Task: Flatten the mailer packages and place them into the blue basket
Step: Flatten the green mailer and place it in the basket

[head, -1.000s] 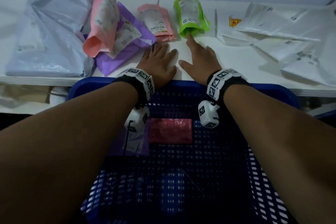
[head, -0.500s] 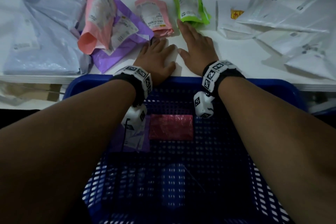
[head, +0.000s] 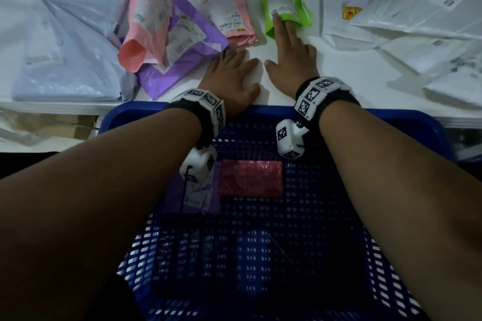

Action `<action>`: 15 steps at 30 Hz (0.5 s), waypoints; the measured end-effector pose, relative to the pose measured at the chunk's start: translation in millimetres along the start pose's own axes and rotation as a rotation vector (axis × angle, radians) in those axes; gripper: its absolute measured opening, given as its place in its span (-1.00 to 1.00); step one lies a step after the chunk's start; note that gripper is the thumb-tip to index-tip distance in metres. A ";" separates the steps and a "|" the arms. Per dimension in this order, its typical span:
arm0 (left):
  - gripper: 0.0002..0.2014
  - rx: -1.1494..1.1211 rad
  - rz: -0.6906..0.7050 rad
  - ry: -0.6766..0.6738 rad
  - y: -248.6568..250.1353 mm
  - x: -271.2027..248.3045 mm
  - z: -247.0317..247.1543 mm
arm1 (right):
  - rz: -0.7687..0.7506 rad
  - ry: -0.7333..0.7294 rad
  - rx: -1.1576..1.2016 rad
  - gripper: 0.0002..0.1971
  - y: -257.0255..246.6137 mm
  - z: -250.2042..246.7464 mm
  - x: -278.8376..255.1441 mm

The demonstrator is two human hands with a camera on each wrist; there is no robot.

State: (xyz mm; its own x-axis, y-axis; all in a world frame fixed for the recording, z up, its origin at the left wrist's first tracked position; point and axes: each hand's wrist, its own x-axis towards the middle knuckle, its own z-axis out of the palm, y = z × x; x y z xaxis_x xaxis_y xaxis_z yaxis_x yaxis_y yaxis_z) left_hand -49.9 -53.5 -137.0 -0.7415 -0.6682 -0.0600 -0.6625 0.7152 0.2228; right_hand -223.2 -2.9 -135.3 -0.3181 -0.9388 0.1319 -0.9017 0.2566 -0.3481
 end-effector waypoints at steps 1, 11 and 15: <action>-0.21 -0.006 0.000 0.002 0.2 0.2 -0.4 | 0.004 0.001 0.004 -0.11 -0.2 -0.1 -0.4; -0.25 -0.056 0.022 0.079 -1.0 -2.4 -1.9 | 0.085 0.236 0.302 -0.29 0.4 -6.8 -9.4; -0.18 -0.111 0.033 0.106 -0.1 -2.8 -0.7 | 0.398 0.424 0.792 -0.53 10.9 -14.8 -12.4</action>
State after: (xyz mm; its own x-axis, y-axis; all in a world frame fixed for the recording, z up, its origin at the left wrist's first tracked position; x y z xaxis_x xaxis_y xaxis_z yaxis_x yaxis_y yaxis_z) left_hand -47.7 -51.8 -136.1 -0.7437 -0.6665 0.0510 -0.6176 0.7143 0.3293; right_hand -233.3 14.9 -127.0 -0.7742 -0.6176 0.1386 -0.2982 0.1628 -0.9405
